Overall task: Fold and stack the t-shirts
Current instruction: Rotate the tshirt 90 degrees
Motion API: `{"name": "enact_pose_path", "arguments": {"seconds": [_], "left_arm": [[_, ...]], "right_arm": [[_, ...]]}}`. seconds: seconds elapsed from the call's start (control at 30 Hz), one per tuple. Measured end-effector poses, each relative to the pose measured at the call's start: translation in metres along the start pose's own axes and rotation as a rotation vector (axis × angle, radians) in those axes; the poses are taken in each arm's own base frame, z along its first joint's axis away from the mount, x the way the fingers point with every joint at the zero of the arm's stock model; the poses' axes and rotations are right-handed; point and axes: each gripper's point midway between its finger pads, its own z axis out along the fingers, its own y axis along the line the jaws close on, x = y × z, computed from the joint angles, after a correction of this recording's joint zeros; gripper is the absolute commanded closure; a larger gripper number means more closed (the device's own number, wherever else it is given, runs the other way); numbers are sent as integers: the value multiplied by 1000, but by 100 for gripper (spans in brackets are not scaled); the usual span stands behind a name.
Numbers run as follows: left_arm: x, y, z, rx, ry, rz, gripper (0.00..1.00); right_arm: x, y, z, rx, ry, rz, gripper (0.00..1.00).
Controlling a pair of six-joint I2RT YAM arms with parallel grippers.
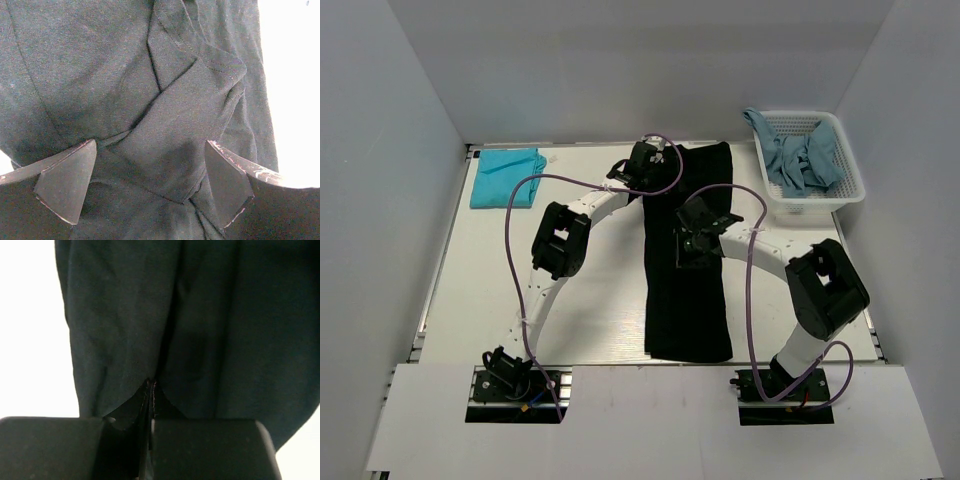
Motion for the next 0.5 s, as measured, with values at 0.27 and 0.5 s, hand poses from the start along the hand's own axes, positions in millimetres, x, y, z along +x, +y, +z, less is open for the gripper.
{"name": "enact_pose_path", "arguments": {"seconds": [0.27,0.5], "left_arm": [[0,0,0,8,1,-5,1],[0,0,0,8,0,-7,1]], "right_arm": [[-11,-13,-7,82,-10,-5,100],[-9,-11,-8,54,18,-82,64]]}}
